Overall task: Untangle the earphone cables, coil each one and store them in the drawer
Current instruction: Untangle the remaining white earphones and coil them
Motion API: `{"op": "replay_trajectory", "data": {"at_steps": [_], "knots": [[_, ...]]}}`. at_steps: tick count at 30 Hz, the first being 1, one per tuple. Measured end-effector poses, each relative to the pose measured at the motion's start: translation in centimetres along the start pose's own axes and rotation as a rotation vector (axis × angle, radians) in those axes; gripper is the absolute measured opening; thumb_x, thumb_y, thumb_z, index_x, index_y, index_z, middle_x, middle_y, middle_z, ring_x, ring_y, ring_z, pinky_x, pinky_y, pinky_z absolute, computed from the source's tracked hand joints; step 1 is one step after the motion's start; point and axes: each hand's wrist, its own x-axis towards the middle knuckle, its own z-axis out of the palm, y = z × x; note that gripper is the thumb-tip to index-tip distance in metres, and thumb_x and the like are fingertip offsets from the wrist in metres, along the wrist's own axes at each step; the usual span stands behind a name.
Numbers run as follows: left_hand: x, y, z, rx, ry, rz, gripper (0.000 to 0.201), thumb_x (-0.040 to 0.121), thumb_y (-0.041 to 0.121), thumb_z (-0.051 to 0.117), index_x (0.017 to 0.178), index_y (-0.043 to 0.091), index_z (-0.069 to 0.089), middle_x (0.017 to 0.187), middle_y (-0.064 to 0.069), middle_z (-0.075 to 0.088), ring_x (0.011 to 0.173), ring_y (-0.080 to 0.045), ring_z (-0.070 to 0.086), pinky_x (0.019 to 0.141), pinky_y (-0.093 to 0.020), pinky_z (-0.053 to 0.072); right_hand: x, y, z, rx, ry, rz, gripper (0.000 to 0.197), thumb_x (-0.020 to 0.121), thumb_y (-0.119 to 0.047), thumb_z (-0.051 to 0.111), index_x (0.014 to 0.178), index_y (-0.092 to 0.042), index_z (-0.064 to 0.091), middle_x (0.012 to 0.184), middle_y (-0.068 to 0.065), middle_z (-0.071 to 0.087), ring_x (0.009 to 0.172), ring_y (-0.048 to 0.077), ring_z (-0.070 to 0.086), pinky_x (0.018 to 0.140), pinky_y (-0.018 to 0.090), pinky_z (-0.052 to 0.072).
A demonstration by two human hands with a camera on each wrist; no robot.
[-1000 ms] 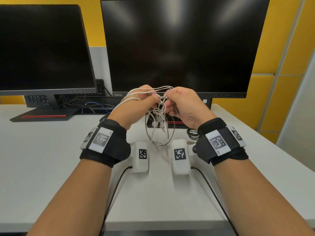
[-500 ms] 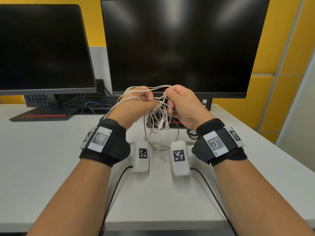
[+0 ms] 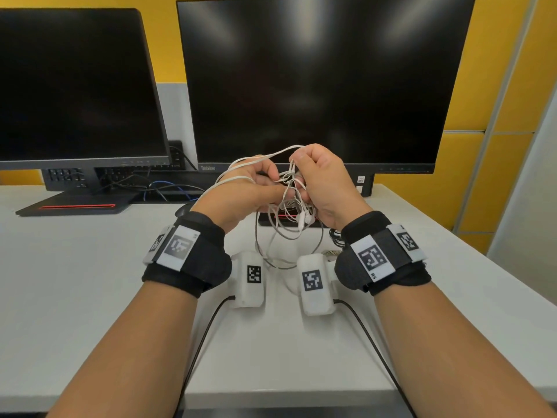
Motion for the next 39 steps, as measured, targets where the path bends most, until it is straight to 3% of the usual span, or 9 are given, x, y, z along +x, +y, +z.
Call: {"op": "replay_trajectory", "data": {"at_steps": [3, 7, 14, 18, 22, 29, 32, 35, 39], "knots": [[0.1, -0.1, 0.1, 0.001, 0.032, 0.024, 0.022, 0.084, 0.002, 0.068, 0.085, 0.015, 0.050, 0.085, -0.026, 0.068, 0.076, -0.031, 0.068, 0.071, -0.038, 0.056, 0.0, 0.1, 0.3, 0.008, -0.003, -0.008, 0.019, 0.101, -0.022, 0.044, 0.087, -0.020, 0.057, 0.069, 0.000, 0.050, 0.054, 0.010, 0.045, 0.044, 0.020, 0.040], [0.3, -0.4, 0.1, -0.004, 0.030, 0.032, 0.024, 0.086, -0.002, 0.064, 0.087, 0.015, 0.047, 0.076, -0.012, 0.064, 0.070, -0.023, 0.065, 0.064, -0.032, 0.053, -0.1, 0.1, 0.3, -0.010, -0.020, -0.010, 0.019, 0.103, -0.023, 0.043, 0.092, -0.018, 0.058, 0.070, 0.001, 0.051, 0.053, 0.009, 0.046, 0.045, 0.020, 0.042], [0.5, -0.8, 0.0, -0.013, -0.006, 0.019, 0.024, 0.086, -0.002, 0.063, 0.089, 0.015, 0.046, 0.076, -0.016, 0.061, 0.065, -0.021, 0.062, 0.058, -0.026, 0.050, -0.2, -0.1, 0.1, 0.058, -0.062, 0.005, 0.017, 0.103, -0.021, 0.042, 0.095, -0.015, 0.056, 0.063, 0.002, 0.051, 0.043, 0.007, 0.048, 0.046, 0.023, 0.045], [0.6, -0.9, 0.0, -0.021, 0.053, 0.058, 0.022, 0.088, -0.005, 0.054, 0.090, 0.015, 0.045, 0.077, -0.012, 0.057, 0.072, -0.026, 0.061, 0.065, -0.031, 0.052, -0.2, -0.1, 0.0, 0.046, -0.088, 0.025, 0.019, 0.103, -0.022, 0.042, 0.099, -0.011, 0.057, 0.064, 0.004, 0.047, 0.039, 0.003, 0.041, 0.040, 0.020, 0.037], [1.0, -1.0, -0.2, 0.091, 0.191, 0.088, 0.016, 0.090, 0.001, 0.048, 0.091, 0.017, 0.045, 0.085, -0.013, 0.054, 0.076, -0.026, 0.061, 0.070, -0.037, 0.055, -0.1, 0.0, -0.3, -0.035, -0.107, 0.077, 0.019, 0.103, -0.022, 0.044, 0.093, -0.016, 0.059, 0.063, 0.003, 0.047, 0.039, 0.002, 0.039, 0.038, 0.017, 0.033], [1.1, -1.3, -0.2, 0.235, 0.297, 0.144, 0.016, 0.090, 0.006, 0.048, 0.087, 0.021, 0.047, 0.078, -0.006, 0.054, 0.068, -0.019, 0.058, 0.065, -0.040, 0.056, -0.2, 0.1, -0.3, -0.114, -0.123, 0.120, 0.018, 0.102, -0.022, 0.045, 0.092, -0.019, 0.059, 0.061, 0.004, 0.054, 0.037, 0.006, 0.038, 0.038, 0.018, 0.035], [1.0, -1.0, -0.3, 0.083, 0.268, 0.100, 0.016, 0.094, 0.003, 0.042, 0.089, 0.018, 0.046, 0.077, -0.006, 0.055, 0.060, -0.007, 0.061, 0.063, -0.029, 0.056, -0.1, 0.1, -0.3, -0.059, -0.106, 0.116, 0.019, 0.102, -0.023, 0.046, 0.089, -0.019, 0.060, 0.061, 0.001, 0.054, 0.044, 0.007, 0.048, 0.048, 0.022, 0.047], [0.9, -0.8, -0.2, -0.094, 0.174, 0.013, 0.016, 0.098, 0.003, 0.038, 0.095, 0.017, 0.045, 0.080, -0.009, 0.055, 0.059, -0.013, 0.062, 0.061, -0.031, 0.057, 0.0, 0.2, -0.2, -0.008, -0.078, 0.072, 0.020, 0.101, -0.022, 0.047, 0.088, -0.017, 0.062, 0.063, 0.001, 0.052, 0.054, 0.010, 0.051, 0.061, 0.031, 0.051], [0.6, -0.8, 0.2, -0.051, 0.032, -0.037, 0.014, 0.095, 0.000, 0.041, 0.094, 0.013, 0.045, 0.078, -0.011, 0.053, 0.053, -0.011, 0.054, 0.048, -0.021, 0.044, 0.2, 0.0, -0.2, 0.168, -0.059, 0.083, 0.019, 0.101, -0.017, 0.048, 0.088, -0.014, 0.061, 0.065, 0.001, 0.050, 0.050, 0.007, 0.044, 0.047, 0.022, 0.045]]}}
